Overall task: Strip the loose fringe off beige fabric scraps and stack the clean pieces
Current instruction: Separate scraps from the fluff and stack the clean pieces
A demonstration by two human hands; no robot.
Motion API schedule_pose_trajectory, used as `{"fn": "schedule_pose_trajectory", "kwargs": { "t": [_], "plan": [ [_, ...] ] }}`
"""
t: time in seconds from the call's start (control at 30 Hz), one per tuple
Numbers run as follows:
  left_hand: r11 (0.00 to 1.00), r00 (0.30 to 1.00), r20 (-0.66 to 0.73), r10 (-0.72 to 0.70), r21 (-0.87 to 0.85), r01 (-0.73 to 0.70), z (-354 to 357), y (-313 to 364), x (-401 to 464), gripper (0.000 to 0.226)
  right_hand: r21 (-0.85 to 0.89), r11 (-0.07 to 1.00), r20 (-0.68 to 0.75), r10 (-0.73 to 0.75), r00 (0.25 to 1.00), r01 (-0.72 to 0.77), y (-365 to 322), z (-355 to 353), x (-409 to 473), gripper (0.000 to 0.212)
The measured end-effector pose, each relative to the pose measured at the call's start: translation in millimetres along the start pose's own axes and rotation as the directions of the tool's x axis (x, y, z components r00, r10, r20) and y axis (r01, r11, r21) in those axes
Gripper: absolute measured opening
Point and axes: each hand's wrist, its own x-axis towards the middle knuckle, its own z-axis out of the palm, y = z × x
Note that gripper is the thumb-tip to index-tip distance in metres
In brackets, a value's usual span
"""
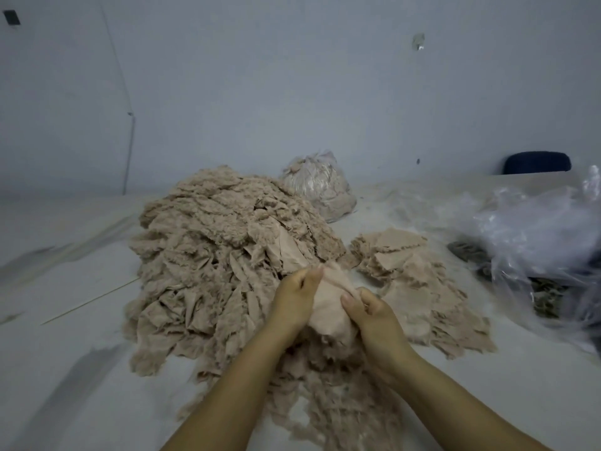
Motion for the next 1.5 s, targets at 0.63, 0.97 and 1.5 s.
{"fn": "schedule_pose_trajectory", "kwargs": {
  "t": [0.63, 0.97, 1.5],
  "plan": [
    [0.900, 0.894, 0.382, -0.236, -0.260, 0.349, 14.1, -19.3, 21.8, 0.035, 0.117, 0.993, -0.205, 0.018, 0.979, 0.006, -12.7, -2.6, 38.6, 0.015],
    [0.989, 0.958, 0.279, -0.072, -0.103, 0.104, 7.0, -7.8, 32.6, 0.030, -0.106, 0.990, 0.118, 0.102, 0.988, -0.090, -18.3, -17.4, 37.5, 0.024],
    [0.929, 0.944, 0.246, -0.218, -0.244, 0.278, -14.4, -23.7, 31.4, 0.030, 0.013, 1.000, -0.251, 0.017, 0.968, -0.014, -8.3, -24.9, 53.7, 0.017]
  ]
}}
